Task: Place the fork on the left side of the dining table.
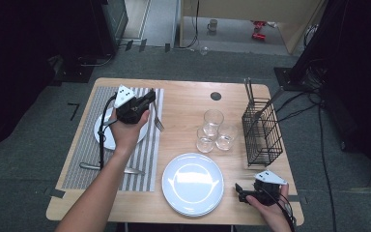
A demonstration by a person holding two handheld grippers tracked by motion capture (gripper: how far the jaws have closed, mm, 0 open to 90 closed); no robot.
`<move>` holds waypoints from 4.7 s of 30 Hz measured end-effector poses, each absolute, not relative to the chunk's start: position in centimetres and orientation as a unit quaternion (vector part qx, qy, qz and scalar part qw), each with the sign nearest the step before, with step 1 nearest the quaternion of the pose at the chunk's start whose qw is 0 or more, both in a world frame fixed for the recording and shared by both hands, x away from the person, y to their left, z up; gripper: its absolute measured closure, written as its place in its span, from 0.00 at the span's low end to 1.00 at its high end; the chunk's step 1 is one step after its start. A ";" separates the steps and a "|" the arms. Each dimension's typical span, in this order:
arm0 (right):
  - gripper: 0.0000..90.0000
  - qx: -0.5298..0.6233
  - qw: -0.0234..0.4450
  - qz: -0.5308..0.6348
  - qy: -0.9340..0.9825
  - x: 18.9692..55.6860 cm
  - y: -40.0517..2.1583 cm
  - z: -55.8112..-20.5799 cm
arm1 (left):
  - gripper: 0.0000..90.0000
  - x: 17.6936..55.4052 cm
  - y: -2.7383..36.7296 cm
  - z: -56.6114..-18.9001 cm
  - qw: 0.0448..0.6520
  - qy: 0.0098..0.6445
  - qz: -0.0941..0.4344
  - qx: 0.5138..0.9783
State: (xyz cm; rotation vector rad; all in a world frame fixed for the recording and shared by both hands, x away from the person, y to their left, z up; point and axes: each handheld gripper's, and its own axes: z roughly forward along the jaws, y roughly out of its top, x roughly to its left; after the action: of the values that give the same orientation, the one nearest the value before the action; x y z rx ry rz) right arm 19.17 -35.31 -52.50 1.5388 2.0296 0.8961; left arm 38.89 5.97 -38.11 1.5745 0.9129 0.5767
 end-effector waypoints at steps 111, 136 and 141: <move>0.00 0.560 0.222 0.317 0.733 19.4 -35.6 -52.7 | 0.98 52.0 9.9 -42.5 0.524 0.534 0.283 0.600; 0.00 0.559 0.222 0.317 0.733 19.4 -35.6 -52.7 | 0.99 51.9 12.5 -43.3 0.564 0.558 0.205 0.573; 0.00 0.559 0.222 0.317 0.733 19.4 -35.6 -52.7 | 0.99 52.1 12.9 -43.8 0.565 0.566 0.199 0.566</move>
State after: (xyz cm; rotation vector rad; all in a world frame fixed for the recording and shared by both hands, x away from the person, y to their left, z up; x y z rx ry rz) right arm 19.37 -35.59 -52.71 1.5456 2.0251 0.8750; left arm 52.05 12.87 -43.78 1.3307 1.3320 0.4685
